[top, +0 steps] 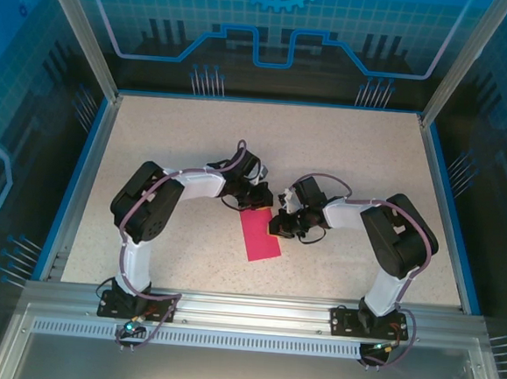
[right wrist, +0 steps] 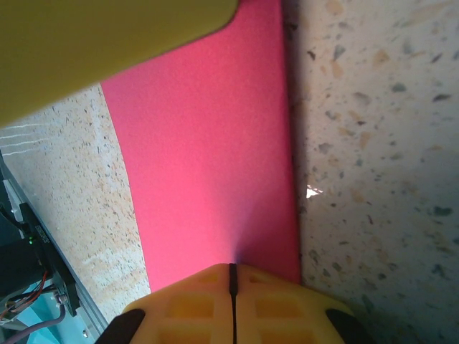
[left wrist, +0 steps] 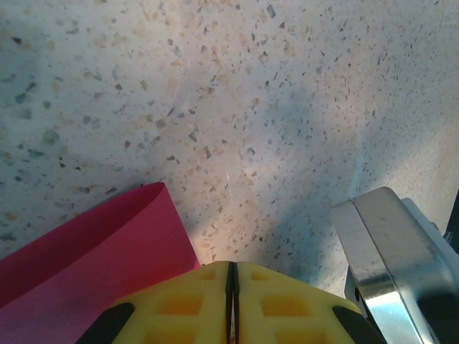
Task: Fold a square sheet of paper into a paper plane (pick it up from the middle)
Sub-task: First fold in half a square sheet of paper at the center of the table.
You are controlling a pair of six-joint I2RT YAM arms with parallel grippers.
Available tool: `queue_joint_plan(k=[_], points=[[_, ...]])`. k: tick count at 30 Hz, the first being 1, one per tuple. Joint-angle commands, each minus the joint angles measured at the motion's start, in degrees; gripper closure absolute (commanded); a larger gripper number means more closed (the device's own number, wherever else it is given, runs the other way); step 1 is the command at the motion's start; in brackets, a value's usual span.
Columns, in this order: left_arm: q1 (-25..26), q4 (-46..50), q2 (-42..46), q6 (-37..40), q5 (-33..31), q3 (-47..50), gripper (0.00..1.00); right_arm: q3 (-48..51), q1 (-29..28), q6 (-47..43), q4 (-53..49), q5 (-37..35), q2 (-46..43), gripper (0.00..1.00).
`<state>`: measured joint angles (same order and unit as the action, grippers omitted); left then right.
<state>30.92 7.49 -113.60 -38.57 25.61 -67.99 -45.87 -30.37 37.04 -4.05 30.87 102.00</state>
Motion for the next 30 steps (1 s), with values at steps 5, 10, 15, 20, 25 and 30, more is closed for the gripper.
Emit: queue_joint_plan(k=[5,10,15,20,25,30], points=[[0.27,-0.95,-3.58,-1.58,1.0,-0.98,0.91,1.02,-0.41,-0.12,-6.71,-1.96,2.19,0.96],[0.28,1.2,-4.92,-1.64,-2.4,-2.41,0.93,1.26,-0.48,-0.21,-6.93,-1.97,2.38,0.96],[0.01,3.14,-5.39,-1.09,-6.85,-3.37,0.94,2.12,-0.5,-0.64,-7.58,-2.26,1.93,0.96],[-1.06,3.57,-6.46,-0.33,-7.41,-5.02,0.94,3.79,-0.53,-1.04,-7.59,-2.17,1.47,0.96],[-2.63,3.37,-7.46,0.98,-7.33,-6.58,0.94,5.69,-0.51,-1.09,-7.12,-1.97,1.15,0.96],[-4.39,1.89,-8.76,1.39,-7.1,-6.27,0.94,6.66,-0.62,-1.82,-7.66,-1.65,1.02,0.96]])
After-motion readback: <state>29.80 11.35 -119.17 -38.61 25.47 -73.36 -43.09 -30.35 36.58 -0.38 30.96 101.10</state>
